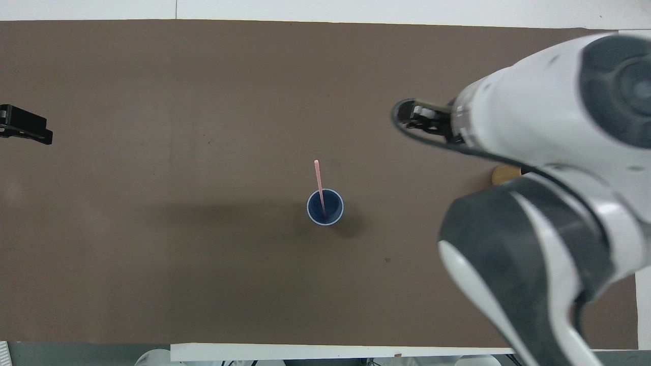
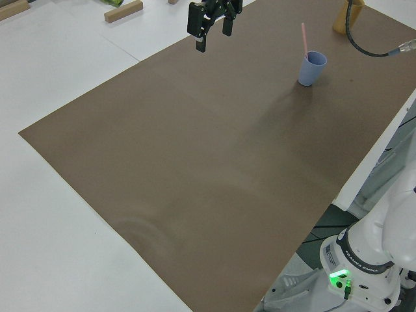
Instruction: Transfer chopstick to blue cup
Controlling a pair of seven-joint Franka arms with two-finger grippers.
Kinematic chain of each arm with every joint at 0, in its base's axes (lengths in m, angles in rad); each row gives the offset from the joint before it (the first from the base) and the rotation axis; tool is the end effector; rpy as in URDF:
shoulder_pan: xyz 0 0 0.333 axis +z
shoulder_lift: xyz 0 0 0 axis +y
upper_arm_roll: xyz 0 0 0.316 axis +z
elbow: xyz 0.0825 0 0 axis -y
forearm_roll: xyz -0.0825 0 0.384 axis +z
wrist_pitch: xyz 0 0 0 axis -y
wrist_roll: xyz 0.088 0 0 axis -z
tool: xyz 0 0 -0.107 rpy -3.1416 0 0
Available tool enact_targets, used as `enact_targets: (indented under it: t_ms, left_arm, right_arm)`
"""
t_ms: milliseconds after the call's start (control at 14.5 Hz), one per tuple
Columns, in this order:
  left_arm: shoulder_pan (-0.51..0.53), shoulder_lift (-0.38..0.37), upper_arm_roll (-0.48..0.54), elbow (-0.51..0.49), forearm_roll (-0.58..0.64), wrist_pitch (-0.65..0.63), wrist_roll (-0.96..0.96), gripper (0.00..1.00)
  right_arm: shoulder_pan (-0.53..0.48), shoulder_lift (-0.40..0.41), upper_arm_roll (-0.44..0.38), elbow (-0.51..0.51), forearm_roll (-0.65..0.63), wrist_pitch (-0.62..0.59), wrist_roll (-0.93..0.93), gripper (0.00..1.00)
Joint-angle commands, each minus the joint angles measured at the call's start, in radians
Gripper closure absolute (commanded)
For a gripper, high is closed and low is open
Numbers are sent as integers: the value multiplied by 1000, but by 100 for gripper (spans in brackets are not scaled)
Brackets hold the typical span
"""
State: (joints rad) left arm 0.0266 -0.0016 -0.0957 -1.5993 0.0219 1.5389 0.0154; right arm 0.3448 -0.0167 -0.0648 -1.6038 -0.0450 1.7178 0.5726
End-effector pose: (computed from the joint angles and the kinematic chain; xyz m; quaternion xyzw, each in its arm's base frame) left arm 0.5485 -0.0356 0.6093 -0.9986 0.0422 0.0291 0.0118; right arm 0.5430 0.1515 0.6320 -0.9872 0.1436 -0.0685 0.0071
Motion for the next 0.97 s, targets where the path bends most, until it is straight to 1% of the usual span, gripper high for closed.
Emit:
enact_targets:
  t_ms: [0,69,207,276,345,483,552,690,759,897]
  left_arm:
    - [2,6,-4,22,-2,-29,-15,0]
    - [7,3,-6,13,-2,-31,-14,0]
    - [10,-4,-4,-2,-2,-28,-14,0]
    - [9,-6,-4,-4,-2,-26,-15,0]
    - [9,-6,-4,-4,-2,-26,-15,0]
    - [9,-5,-4,-4,-2,-23,-15,0]
    - [7,-6,-4,-4,-2,-23,-15,0]
    - [7,-5,-4,-4,-2,-20,-15,0]
    - [9,-5,-4,-4,-2,-20,-15,0]
    - [9,-5,-2,-4,-2,-20,-15,0]
  right_arm:
    - [-189,-3,6,91,36,-182,-242,0]
    - [-235,-8,6,108,34,-251,-310,0]
    - [-279,-11,5,159,16,-357,-394,0]
    - [-300,-5,3,188,10,-395,-419,0]
    - [-331,-2,3,194,16,-421,-462,0]
    - [-351,-5,6,179,8,-440,-558,0]
    - [-363,-8,6,176,10,-446,-578,0]
    - [-372,-6,10,171,8,-442,-592,0]
    - [-379,-12,13,153,8,-443,-592,0]
    - [-409,-19,52,150,7,-439,-592,0]
